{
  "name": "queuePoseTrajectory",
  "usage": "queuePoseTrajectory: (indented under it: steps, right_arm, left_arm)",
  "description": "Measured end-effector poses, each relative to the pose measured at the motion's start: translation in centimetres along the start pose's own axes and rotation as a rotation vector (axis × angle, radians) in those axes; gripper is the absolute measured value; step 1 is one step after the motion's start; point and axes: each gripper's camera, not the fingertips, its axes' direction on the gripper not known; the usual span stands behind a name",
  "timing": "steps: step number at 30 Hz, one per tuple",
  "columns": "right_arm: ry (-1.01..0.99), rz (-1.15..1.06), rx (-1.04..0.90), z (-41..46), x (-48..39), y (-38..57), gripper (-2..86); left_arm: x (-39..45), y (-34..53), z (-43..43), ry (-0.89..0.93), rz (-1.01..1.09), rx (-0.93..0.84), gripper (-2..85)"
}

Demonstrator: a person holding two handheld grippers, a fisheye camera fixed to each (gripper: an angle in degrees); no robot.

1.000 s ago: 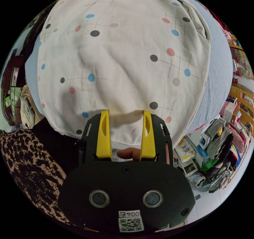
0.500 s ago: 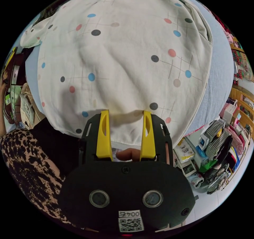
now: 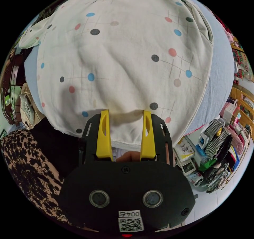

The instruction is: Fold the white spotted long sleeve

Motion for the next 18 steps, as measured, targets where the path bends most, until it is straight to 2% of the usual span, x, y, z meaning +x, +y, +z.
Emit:
queuePoseTrajectory:
  steps: [1, 3, 5, 7, 9, 11, 13, 14, 16, 18]
  right_arm:
    - [0.000, -0.001, -0.002, -0.1, 0.1, 0.0, 17.0]
    - [0.000, 0.000, -0.004, -0.6, 0.5, -0.1, 17.0]
    - [0.000, 0.002, -0.003, -0.9, 0.9, -0.1, 17.0]
    - [0.001, 0.003, -0.004, -1.3, 1.3, -0.1, 17.0]
    - [0.003, -0.004, -0.007, -1.7, 1.9, 0.0, 16.9]
    - [0.003, -0.010, -0.012, -2.0, 2.4, 0.1, 16.8]
    - [0.003, -0.008, -0.014, -2.4, 3.0, 0.2, 16.8]
    - [0.002, -0.002, -0.010, -2.6, 3.3, 0.4, 16.7]
    - [0.003, 0.002, 0.004, -2.9, 3.9, 0.9, 16.7]
    - [-0.002, 0.002, 0.037, -3.3, 4.8, 1.8, 16.8]
  left_arm:
    - [0.7, 0.3, -1.0, -0.015, -0.003, 0.052, 2.7]
    - [4.1, 3.3, -7.1, -0.044, -0.037, 0.318, 2.1]
    - [7.0, 6.2, -11.0, -0.163, -0.040, 0.424, 2.1]
    - [8.3, 7.7, -12.3, -0.273, -0.063, 0.438, 2.3]
    - [7.2, 7.1, -9.9, -0.413, -0.115, 0.358, 3.3]
    - [4.7, 6.3, -7.4, -0.456, -0.214, 0.273, 5.2]
    - [3.1, 6.3, -6.7, -0.404, -0.267, 0.257, 7.2]
    - [3.4, 7.0, -7.1, -0.355, -0.277, 0.320, 7.9]
    - [6.0, 8.0, -7.7, -0.298, -0.201, 0.432, 8.2]
    - [12.2, 8.0, -5.3, -0.210, -0.023, 0.404, 8.3]
